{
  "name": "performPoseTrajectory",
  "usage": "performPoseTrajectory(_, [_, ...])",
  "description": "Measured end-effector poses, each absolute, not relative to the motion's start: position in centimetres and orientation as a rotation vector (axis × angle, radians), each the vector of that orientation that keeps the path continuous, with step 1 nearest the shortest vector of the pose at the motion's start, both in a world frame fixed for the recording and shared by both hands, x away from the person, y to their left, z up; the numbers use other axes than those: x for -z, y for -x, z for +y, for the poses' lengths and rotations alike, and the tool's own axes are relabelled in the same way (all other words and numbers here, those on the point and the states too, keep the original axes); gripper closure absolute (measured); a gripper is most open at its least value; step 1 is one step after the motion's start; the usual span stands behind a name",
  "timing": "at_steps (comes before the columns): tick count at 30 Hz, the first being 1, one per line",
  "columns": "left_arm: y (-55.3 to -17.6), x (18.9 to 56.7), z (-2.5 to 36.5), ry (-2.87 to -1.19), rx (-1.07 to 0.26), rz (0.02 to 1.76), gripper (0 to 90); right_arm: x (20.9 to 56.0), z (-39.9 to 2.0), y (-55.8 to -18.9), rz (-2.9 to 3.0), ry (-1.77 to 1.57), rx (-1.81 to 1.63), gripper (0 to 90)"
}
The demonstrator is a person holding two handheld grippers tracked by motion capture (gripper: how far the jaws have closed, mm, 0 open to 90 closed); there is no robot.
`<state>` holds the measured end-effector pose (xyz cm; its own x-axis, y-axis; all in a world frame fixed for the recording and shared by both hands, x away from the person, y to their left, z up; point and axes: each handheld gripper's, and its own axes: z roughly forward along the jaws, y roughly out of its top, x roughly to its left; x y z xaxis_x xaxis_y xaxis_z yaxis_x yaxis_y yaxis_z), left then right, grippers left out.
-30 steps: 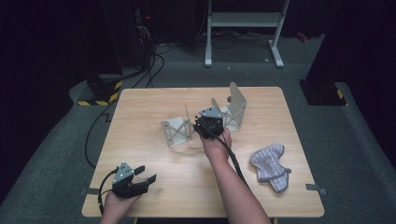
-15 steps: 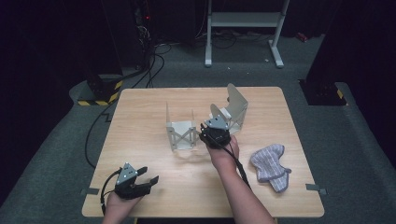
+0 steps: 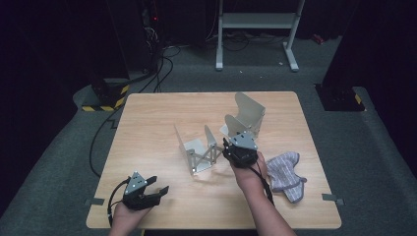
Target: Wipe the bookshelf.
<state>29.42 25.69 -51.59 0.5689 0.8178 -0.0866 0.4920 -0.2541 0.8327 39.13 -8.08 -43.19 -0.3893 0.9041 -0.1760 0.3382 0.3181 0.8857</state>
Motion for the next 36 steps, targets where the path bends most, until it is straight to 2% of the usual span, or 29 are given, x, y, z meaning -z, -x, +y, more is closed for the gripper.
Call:
performPoseTrajectory(12, [-29.4, 51.7, 26.1, -1.908, -0.467, 1.067, 34.9, 41.8, -8.6, -37.8, 1.869, -1.048, -1.086, 50.1])
performPoseTrajectory(15, [-29.3, 51.7, 26.3, -1.902, -0.466, 1.073, 34.9, 41.7, -9.8, -37.1, 1.846, -1.050, -1.106, 62.7])
performPoseTrajectory(18, [-29.3, 51.8, 26.3, -1.901, -0.466, 1.075, 34.9, 42.3, -11.2, -36.6, 1.838, -1.061, -1.066, 67.7])
performPoseTrajectory(25, [-29.2, 51.8, 26.4, -1.890, -0.461, 1.084, 34.9, 44.4, -13.3, -39.9, 1.829, -1.212, -0.981, 69.1])
performPoseTrajectory(36, [-29.1, 51.6, 26.6, -1.869, -0.440, 1.079, 34.8, 45.6, -12.5, -44.3, 1.832, -1.278, -0.917, 69.4])
